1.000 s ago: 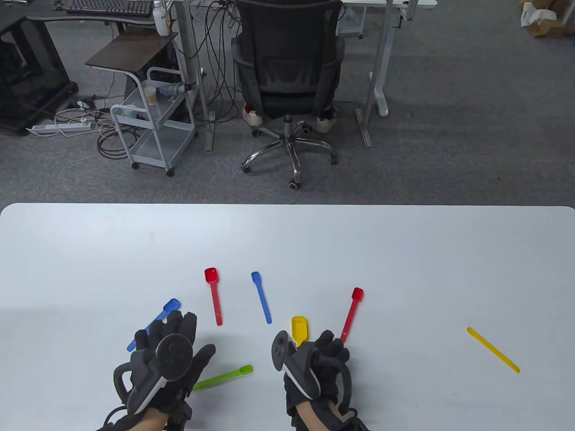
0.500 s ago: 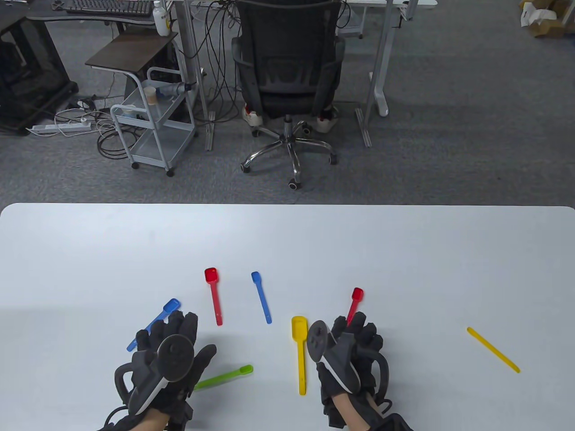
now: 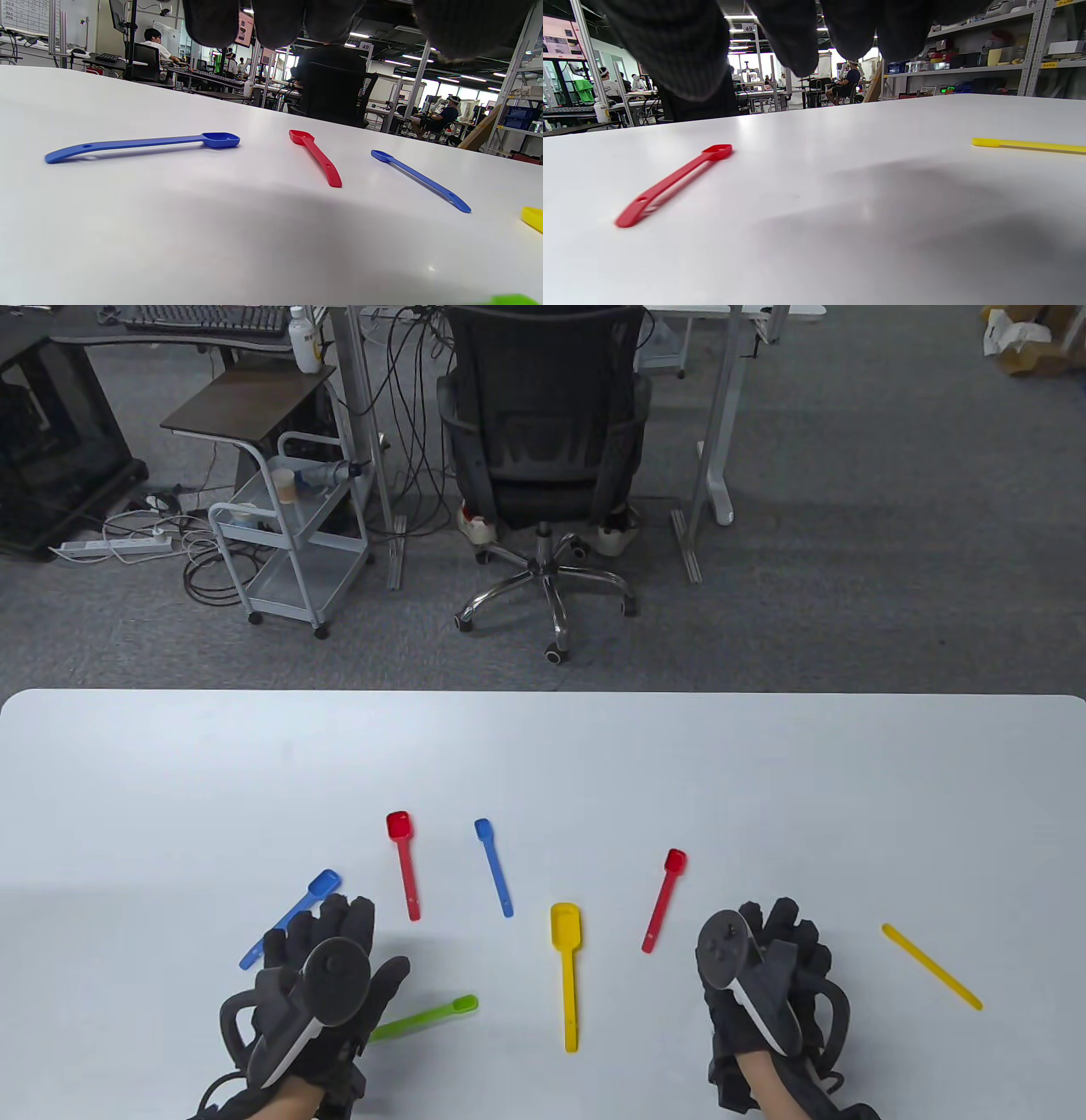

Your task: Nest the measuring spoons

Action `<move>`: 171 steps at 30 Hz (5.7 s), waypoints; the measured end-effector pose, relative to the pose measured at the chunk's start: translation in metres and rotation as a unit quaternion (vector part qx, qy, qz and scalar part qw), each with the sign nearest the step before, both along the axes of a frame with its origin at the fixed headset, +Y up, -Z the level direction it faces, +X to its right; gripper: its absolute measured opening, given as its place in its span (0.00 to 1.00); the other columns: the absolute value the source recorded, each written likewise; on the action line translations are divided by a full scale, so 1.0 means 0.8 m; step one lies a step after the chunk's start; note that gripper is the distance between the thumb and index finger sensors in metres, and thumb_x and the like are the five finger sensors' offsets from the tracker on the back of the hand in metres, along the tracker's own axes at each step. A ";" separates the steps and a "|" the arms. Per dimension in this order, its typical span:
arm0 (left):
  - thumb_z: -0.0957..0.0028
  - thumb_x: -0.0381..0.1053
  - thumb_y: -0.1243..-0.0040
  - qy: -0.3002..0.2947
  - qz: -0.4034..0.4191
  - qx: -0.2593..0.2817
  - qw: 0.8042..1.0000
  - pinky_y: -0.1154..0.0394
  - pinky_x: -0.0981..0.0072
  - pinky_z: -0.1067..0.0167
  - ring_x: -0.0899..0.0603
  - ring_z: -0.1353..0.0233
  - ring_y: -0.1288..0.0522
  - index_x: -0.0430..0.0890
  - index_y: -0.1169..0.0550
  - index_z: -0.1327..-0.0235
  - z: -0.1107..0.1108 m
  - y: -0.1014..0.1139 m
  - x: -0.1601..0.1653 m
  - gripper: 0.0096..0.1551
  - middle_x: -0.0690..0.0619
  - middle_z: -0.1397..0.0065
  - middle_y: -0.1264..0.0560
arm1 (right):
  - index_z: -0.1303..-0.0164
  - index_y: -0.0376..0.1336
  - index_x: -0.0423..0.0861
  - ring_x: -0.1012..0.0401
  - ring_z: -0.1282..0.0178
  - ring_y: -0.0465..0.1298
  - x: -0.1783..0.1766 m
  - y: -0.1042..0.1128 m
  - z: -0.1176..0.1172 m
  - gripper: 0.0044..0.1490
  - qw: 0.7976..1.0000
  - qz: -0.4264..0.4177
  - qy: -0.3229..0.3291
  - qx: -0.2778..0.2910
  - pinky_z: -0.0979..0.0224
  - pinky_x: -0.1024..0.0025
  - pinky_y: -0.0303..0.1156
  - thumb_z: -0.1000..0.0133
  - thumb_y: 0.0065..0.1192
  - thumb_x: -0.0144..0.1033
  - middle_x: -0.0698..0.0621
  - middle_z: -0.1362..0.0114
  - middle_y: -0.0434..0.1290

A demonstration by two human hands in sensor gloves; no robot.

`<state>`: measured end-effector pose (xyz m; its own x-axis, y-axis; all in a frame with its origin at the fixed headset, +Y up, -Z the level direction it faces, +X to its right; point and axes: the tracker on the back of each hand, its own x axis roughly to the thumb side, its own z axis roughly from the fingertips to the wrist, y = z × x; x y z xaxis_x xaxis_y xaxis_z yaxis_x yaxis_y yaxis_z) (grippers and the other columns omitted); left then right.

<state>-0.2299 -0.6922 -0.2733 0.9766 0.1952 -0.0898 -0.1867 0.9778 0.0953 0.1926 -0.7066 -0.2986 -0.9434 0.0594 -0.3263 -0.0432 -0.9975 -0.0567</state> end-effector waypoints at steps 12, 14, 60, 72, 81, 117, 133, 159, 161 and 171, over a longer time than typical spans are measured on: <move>0.55 0.74 0.37 0.004 -0.017 0.008 1.000 0.37 0.33 0.21 0.30 0.18 0.26 0.57 0.28 0.22 -0.005 -0.007 0.014 0.46 0.50 0.16 0.29 | 0.19 0.61 0.43 0.30 0.19 0.63 0.034 -0.013 0.002 0.47 1.000 0.003 0.014 0.015 0.24 0.33 0.57 0.45 0.62 0.56 0.31 0.12 0.59; 0.56 0.74 0.37 0.004 -0.021 0.005 1.000 0.38 0.34 0.21 0.30 0.18 0.26 0.57 0.28 0.22 -0.006 -0.007 0.017 0.46 0.50 0.16 0.29 | 0.20 0.62 0.42 0.31 0.19 0.64 0.034 -0.014 0.003 0.46 1.000 -0.003 0.018 0.016 0.24 0.33 0.58 0.45 0.62 0.56 0.32 0.12 0.60; 0.55 0.73 0.36 0.174 -0.093 -0.098 0.975 0.37 0.34 0.21 0.29 0.18 0.27 0.55 0.25 0.25 -0.158 -0.026 0.068 0.44 0.49 0.17 0.29 | 0.20 0.62 0.42 0.30 0.19 0.63 0.038 -0.004 0.011 0.44 0.996 -0.071 0.046 0.031 0.24 0.33 0.58 0.44 0.61 0.54 0.32 0.12 0.60; 0.56 0.71 0.33 0.207 -0.129 -0.137 0.960 0.37 0.34 0.22 0.29 0.19 0.27 0.52 0.18 0.36 -0.179 -0.056 0.063 0.38 0.46 0.18 0.29 | 0.21 0.62 0.42 0.30 0.20 0.63 0.040 -0.003 0.011 0.44 0.995 -0.085 0.047 0.023 0.24 0.33 0.58 0.43 0.60 0.54 0.32 0.12 0.60; 0.56 0.67 0.29 0.211 -0.139 -0.148 0.956 0.38 0.33 0.22 0.28 0.19 0.27 0.49 0.12 0.51 -0.179 -0.061 0.066 0.29 0.46 0.18 0.29 | 0.21 0.62 0.42 0.30 0.20 0.63 0.038 -0.002 0.011 0.43 0.995 -0.083 0.048 0.019 0.24 0.33 0.58 0.43 0.60 0.53 0.32 0.12 0.60; 0.56 0.60 0.24 0.174 -0.127 -0.099 0.972 0.39 0.32 0.22 0.28 0.18 0.29 0.38 0.09 0.63 -0.156 -0.034 0.087 0.26 0.47 0.18 0.30 | 0.21 0.62 0.40 0.30 0.20 0.63 0.033 -0.001 0.012 0.44 0.995 -0.082 0.047 0.014 0.25 0.33 0.58 0.43 0.61 0.53 0.32 0.12 0.60; 0.56 0.60 0.24 0.096 -0.095 -0.041 0.990 0.39 0.32 0.23 0.27 0.19 0.29 0.37 0.09 0.64 -0.093 0.003 0.154 0.26 0.46 0.18 0.30 | 0.21 0.62 0.40 0.30 0.20 0.63 0.033 -0.002 0.013 0.44 0.995 -0.087 0.037 0.008 0.25 0.33 0.58 0.43 0.61 0.53 0.32 0.12 0.60; 0.56 0.60 0.24 0.020 -0.065 -0.063 0.996 0.39 0.32 0.23 0.27 0.20 0.28 0.36 0.09 0.66 -0.035 -0.044 0.248 0.26 0.45 0.19 0.29 | 0.21 0.62 0.39 0.29 0.20 0.63 0.034 0.000 0.013 0.45 0.996 -0.084 0.031 0.002 0.25 0.32 0.58 0.44 0.61 0.53 0.31 0.12 0.60; 0.56 0.60 0.24 0.018 -0.066 -0.069 0.995 0.39 0.32 0.23 0.27 0.20 0.28 0.36 0.09 0.66 -0.035 -0.047 0.251 0.26 0.45 0.19 0.29 | 0.21 0.62 0.39 0.29 0.20 0.63 0.034 0.000 0.013 0.45 0.996 -0.084 0.031 0.002 0.25 0.32 0.58 0.44 0.61 0.53 0.31 0.12 0.60; 0.56 0.60 0.25 0.013 -0.061 -0.088 0.994 0.39 0.32 0.23 0.27 0.20 0.28 0.36 0.09 0.67 -0.036 -0.053 0.261 0.26 0.45 0.19 0.29 | 0.21 0.62 0.39 0.29 0.20 0.63 0.033 0.000 0.014 0.45 0.996 -0.084 0.031 0.000 0.25 0.32 0.58 0.44 0.61 0.53 0.31 0.12 0.60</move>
<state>-0.0211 -0.7343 -0.3024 0.9891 0.0556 -0.1367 -0.0663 0.9949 -0.0755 0.2187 -0.7070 -0.2874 -0.9388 0.2176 -0.2670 -0.2123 -0.9760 -0.0486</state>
